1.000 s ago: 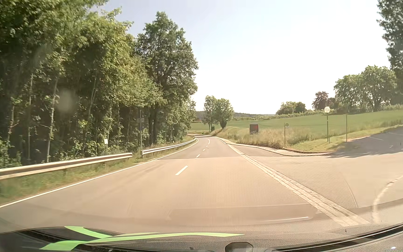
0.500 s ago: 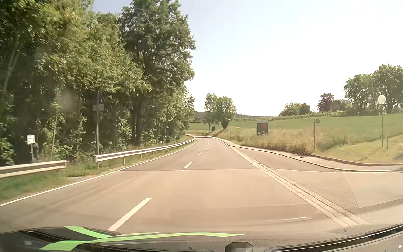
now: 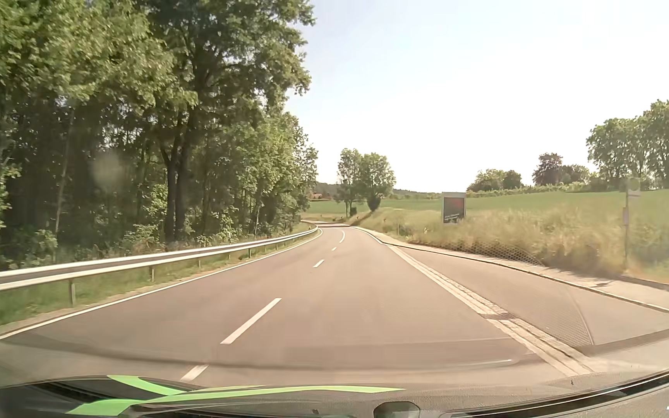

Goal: Follow the waypoints while adhering to traffic rules and regulations

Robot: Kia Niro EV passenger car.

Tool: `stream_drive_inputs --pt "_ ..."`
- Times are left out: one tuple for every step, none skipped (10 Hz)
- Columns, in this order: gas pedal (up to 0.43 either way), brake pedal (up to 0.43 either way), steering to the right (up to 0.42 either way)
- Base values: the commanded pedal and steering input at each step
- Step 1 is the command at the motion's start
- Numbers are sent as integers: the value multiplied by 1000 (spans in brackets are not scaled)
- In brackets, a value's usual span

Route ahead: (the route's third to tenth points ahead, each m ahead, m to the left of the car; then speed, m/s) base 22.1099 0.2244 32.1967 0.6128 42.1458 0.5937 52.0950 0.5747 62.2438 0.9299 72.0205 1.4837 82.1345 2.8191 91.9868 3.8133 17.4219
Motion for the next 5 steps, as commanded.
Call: stream_drive_inputs --pt "28 0 1" --pt "28 0 1" --pt "28 0 0" --pt "28 0 0" --pt "28 0 -1"
